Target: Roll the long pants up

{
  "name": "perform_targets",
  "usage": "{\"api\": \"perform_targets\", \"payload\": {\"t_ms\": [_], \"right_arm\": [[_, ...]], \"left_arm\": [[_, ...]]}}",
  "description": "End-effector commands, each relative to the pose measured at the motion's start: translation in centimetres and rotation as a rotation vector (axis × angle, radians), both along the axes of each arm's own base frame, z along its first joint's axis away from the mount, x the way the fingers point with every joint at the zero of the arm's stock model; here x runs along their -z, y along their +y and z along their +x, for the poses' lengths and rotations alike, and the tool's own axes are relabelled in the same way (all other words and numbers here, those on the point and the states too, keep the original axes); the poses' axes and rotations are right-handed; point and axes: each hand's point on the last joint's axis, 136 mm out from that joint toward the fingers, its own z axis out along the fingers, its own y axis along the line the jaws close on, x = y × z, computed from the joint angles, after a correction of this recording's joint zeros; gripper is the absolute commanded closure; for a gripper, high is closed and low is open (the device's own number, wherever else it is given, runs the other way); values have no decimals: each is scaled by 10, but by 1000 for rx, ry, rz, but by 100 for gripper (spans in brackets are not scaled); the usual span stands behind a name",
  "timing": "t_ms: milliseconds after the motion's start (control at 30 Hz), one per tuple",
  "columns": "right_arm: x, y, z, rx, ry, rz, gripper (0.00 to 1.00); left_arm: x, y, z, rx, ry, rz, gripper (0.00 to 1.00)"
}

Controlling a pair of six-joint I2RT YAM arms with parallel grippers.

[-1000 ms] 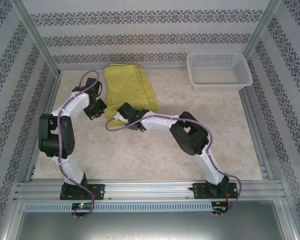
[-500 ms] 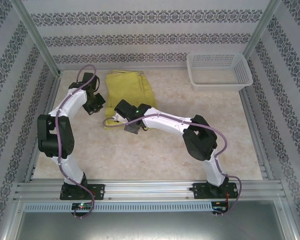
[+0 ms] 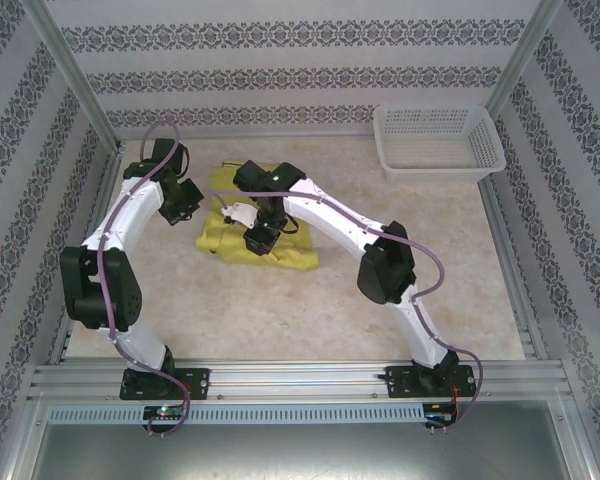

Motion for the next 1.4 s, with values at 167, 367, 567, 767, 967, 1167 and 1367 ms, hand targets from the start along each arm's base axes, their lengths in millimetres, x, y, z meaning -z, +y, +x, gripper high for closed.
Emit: {"api": "perform_targets", "payload": {"t_ms": [167,367,567,767,967,1167,1367], "right_arm": [[13,17,2,62,260,101,100],[22,22,10,105,331,157,100],[14,27,23,151,400,242,100],[-13,32,12,141,435,304,100],[-52,41,-6,142,555,399,100],[-82,47,-1,145,613,507,100],[-55,41,66,306,717,595,100]], "left_arm": [[-37,-1,-15,6,-50,-37,96],[-50,-12,-23,24,-104,-95,97],[-58,-23,-26,39,-130,-161,99],[-56,-21,-22,35,-137,-147,99],[-56,-23,-10,35,-139,-162,100],[-57,-23,-5,35,-140,-158,100],[-55,-24,-4,40,-130,-163,100]]}}
